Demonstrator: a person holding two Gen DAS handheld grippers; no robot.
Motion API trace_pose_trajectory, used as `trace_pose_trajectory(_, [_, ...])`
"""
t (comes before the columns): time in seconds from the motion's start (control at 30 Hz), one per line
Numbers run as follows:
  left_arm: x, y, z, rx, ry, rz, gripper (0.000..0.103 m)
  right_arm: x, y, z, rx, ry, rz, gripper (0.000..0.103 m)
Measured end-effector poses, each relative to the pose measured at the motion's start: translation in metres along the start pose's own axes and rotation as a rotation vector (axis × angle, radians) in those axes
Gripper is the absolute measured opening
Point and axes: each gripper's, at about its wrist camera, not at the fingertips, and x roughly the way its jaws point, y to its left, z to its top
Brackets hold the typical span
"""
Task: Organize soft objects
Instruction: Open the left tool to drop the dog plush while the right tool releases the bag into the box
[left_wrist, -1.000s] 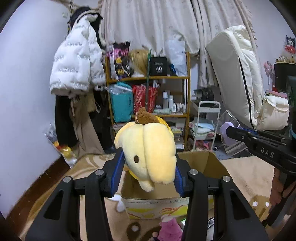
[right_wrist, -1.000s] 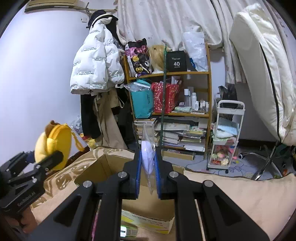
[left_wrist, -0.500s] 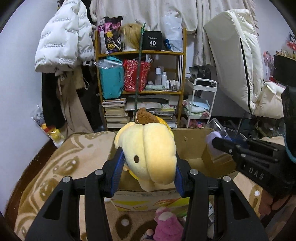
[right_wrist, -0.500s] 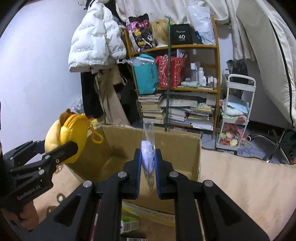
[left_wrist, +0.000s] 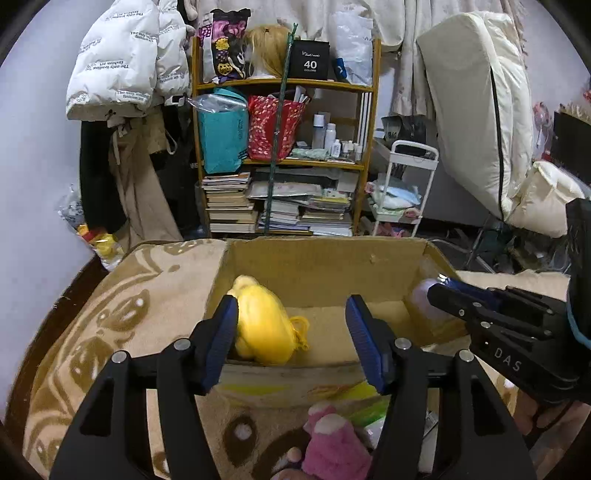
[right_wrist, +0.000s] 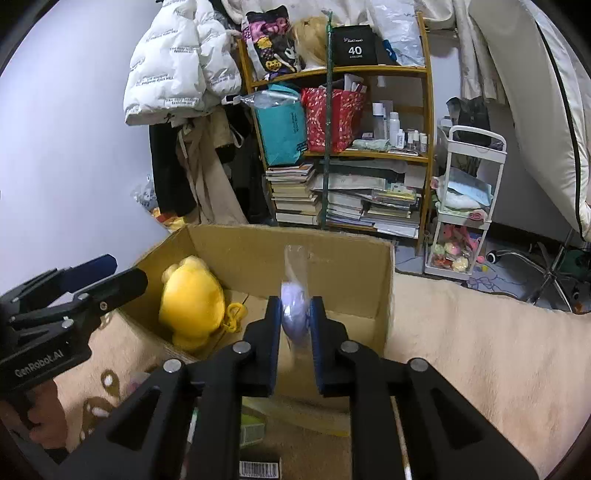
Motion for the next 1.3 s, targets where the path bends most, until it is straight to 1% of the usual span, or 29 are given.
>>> trace_pose_trajectory(0.03, [-0.001, -0.001, -0.001, 0.011, -0.001, 0.008, 0.07, -0.001, 0.0, 0.0, 0.003, -0.005, 0.003, 0.035])
trace_pose_trajectory(0.07, [-0.003, -0.001, -0.002, 0.019, -0.003, 0.018, 0.072, -0.001, 0.0, 0.0, 0.012, -0.011, 0.004, 0.046])
trace_pose_trajectory(0.1, [-0.005, -0.001, -0.004, 0.028, -0.003, 0.026, 0.073, -0.002, -0.001, 0.0, 0.018, -0.015, 0.002, 0.054])
trace_pose_trajectory(0.2, [-0.011, -0.001, -0.009, 0.05, 0.005, 0.058, 0.074, -0.005, -0.002, 0.0, 0.035, -0.028, 0.001, 0.067])
trace_pose_trajectory(0.23, [-0.015, 0.0, -0.01, 0.055, 0.002, 0.064, 0.076, -0.007, -0.002, 0.0, 0.036, -0.031, 0.005, 0.068])
trace_pose_trajectory(0.27, [-0.02, 0.001, -0.012, 0.059, 0.001, 0.07, 0.079, -0.01, -0.002, 0.0, 0.036, -0.034, 0.007, 0.074])
trace_pose_trajectory(0.3, [-0.023, 0.002, -0.013, 0.061, 0.0, 0.076, 0.084, -0.013, -0.002, 0.0, 0.037, -0.039, 0.006, 0.08])
trace_pose_trajectory(0.33, [-0.026, 0.002, -0.014, 0.062, -0.002, 0.085, 0.085, -0.016, -0.002, 0.0, 0.04, -0.046, 0.006, 0.084])
trace_pose_trajectory(0.37, [-0.03, 0.003, -0.016, 0.063, -0.004, 0.094, 0.086, -0.019, -0.002, -0.001, 0.046, -0.053, 0.006, 0.092])
trace_pose_trajectory(0.4, [-0.033, 0.004, -0.016, 0.065, -0.003, 0.101, 0.087, -0.022, -0.002, -0.002, 0.055, -0.062, 0.0, 0.098])
trace_pose_trajectory(0.43, [-0.036, 0.004, -0.017, 0.067, 0.0, 0.113, 0.091, -0.025, -0.003, -0.001, 0.062, -0.07, -0.004, 0.101])
trace_pose_trajectory(0.5, [-0.043, 0.005, -0.019, 0.071, -0.008, 0.132, 0.095, -0.033, -0.004, -0.002, 0.076, -0.085, -0.005, 0.103])
trace_pose_trajectory(0.57, [-0.052, 0.004, -0.021, 0.075, -0.019, 0.14, 0.097, -0.037, -0.003, -0.003, 0.075, -0.079, -0.008, 0.103])
trace_pose_trajectory(0.67, [-0.062, 0.006, -0.024, 0.068, -0.015, 0.145, 0.099, -0.046, 0.0, -0.006, 0.067, -0.068, -0.01, 0.103])
trace_pose_trajectory(0.83, [-0.076, 0.009, -0.03, 0.045, 0.0, 0.142, 0.1, -0.063, 0.005, -0.014, 0.053, -0.059, -0.017, 0.103])
trace_pose_trajectory(1.07, [-0.095, 0.009, -0.036, 0.042, -0.009, 0.153, 0.1, -0.09, 0.006, -0.022, 0.053, -0.069, -0.026, 0.103])
trace_pose_trajectory(1.3, [-0.118, 0.008, -0.048, 0.038, 0.011, 0.156, 0.1, -0.117, 0.017, -0.034, 0.06, -0.073, -0.023, 0.103])
